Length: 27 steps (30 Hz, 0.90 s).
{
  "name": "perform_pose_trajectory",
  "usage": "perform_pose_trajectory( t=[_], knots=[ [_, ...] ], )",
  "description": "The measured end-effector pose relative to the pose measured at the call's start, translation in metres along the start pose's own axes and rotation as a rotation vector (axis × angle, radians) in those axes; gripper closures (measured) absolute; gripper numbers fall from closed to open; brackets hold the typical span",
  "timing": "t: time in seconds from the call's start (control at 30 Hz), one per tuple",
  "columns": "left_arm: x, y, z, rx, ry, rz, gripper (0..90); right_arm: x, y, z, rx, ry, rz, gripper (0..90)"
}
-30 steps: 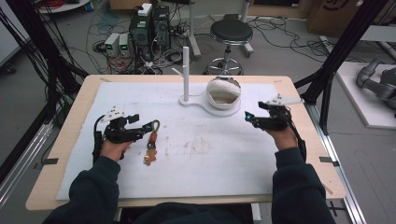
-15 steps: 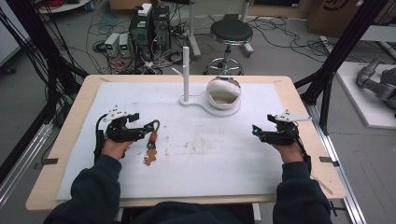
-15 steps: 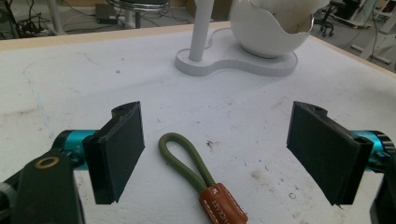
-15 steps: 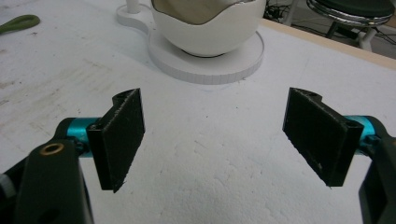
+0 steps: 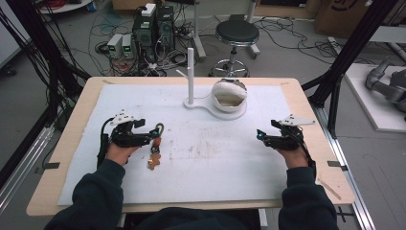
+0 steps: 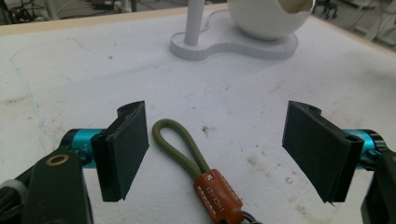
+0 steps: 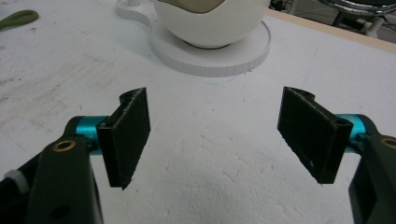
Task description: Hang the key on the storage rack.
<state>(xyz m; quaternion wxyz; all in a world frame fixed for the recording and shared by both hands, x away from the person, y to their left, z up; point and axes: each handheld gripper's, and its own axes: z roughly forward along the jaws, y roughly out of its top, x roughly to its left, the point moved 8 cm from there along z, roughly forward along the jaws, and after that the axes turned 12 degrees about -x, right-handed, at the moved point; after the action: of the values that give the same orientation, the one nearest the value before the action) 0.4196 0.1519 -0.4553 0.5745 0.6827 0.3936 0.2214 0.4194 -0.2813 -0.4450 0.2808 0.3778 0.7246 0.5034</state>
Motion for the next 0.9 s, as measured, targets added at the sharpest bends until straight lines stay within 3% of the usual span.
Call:
perform_pose_trajectory(
  t=[0.13, 0.23, 0.4, 0.6, 0.77, 0.9],
  knots=[
    [-0.003, -0.011, 0.001, 0.077, 0.036, 0.031, 23.4, 0.000, -0.003, 0.001, 0.009, 0.004, -0.007, 28.3],
    [-0.003, -0.016, 0.001, 0.112, 0.069, 0.009, 33.1, 0.001, -0.004, 0.002, 0.009, 0.008, -0.012, 28.6],
    [-0.005, -0.028, 0.005, 0.189, 0.077, -0.002, 38.8, -0.001, -0.005, 0.002, 0.014, 0.005, -0.005, 28.7],
    [-0.010, -0.044, 0.009, 0.294, 0.060, 0.026, 42.1, -0.001, -0.007, 0.003, 0.020, 0.002, -0.006, 28.8],
    [-0.013, -0.045, 0.012, 0.302, 0.092, 0.105, 43.5, 0.000, -0.007, 0.003, 0.025, 0.005, -0.011, 28.8],
    [-0.011, -0.044, 0.014, 0.288, 0.104, 0.101, 50.0, 0.001, -0.006, 0.004, 0.021, 0.007, -0.013, 28.8]
  ],
)
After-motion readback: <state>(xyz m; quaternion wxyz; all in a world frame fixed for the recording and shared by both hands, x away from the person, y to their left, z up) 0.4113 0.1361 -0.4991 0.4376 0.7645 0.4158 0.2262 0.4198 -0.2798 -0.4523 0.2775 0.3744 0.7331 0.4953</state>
